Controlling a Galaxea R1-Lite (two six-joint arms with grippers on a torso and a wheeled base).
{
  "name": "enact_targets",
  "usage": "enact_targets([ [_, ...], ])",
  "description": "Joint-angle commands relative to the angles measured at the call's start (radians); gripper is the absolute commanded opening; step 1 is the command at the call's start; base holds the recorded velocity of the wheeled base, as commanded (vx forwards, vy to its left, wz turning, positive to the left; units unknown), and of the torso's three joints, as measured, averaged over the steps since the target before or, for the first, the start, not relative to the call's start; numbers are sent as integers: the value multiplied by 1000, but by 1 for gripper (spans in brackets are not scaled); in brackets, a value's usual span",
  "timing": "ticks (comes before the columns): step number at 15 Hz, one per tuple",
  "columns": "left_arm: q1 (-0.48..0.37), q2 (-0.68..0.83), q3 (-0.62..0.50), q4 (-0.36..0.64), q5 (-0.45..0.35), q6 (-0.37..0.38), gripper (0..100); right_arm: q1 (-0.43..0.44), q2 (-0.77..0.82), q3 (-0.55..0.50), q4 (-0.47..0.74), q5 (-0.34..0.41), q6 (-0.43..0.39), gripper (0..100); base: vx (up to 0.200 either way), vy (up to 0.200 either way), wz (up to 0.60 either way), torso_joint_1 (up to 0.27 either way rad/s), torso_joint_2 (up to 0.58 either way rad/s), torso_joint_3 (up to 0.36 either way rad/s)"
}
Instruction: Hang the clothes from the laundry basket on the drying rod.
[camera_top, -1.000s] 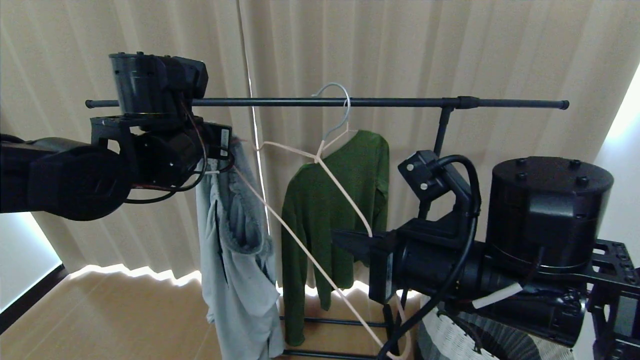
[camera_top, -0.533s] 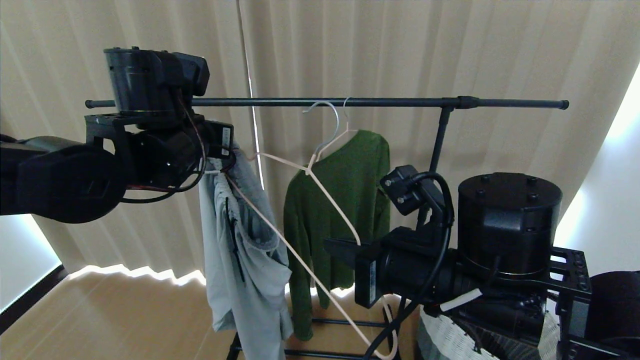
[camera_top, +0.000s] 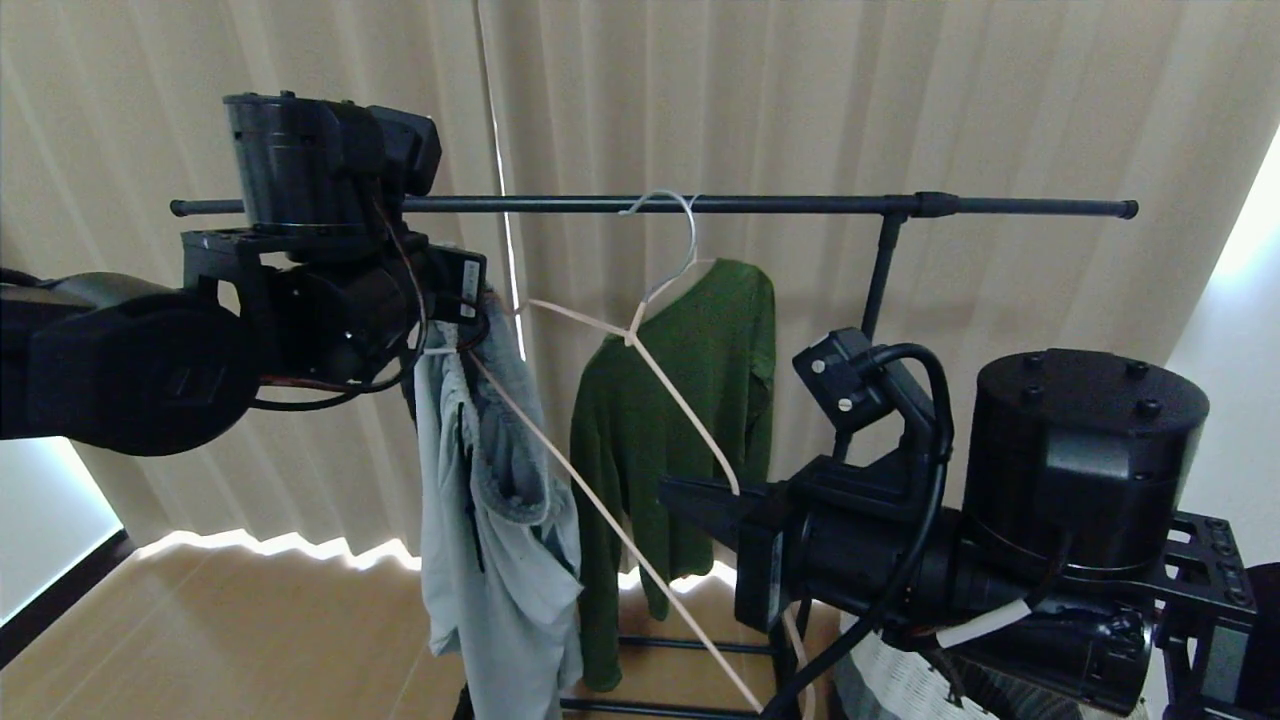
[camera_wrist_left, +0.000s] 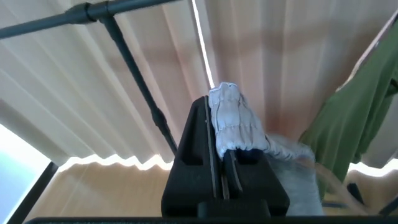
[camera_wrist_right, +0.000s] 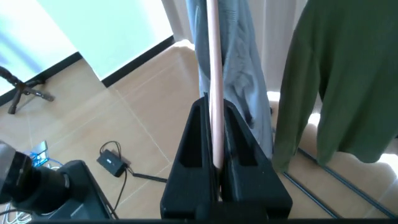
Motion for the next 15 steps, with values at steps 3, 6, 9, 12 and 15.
enact_targets([
  [3, -64, -19, 0, 1, -30, -1, 0, 0, -9, 13, -1, 19, -1, 0, 0, 0, 0, 0, 0, 0],
  [6, -104, -88, 31, 32, -171, 9, 0, 0, 5, 5, -1, 19, -4, 0, 0, 0, 0, 0, 0, 0],
  [9, -153, -168, 79, 64, -297, 9, 0, -8, 22, 4, -3, 19, -4, 0, 0, 0, 0, 0, 0, 0],
  [12, -191, -196, 83, 67, -308, 7, 0, -20, 36, -1, -3, 19, -2, 0, 0, 0, 0, 0, 0, 0],
  [15, -237, -220, 102, 65, -308, 7, 0, -23, 38, -9, -3, 19, -2, 0, 0, 0, 0, 0, 0, 0],
])
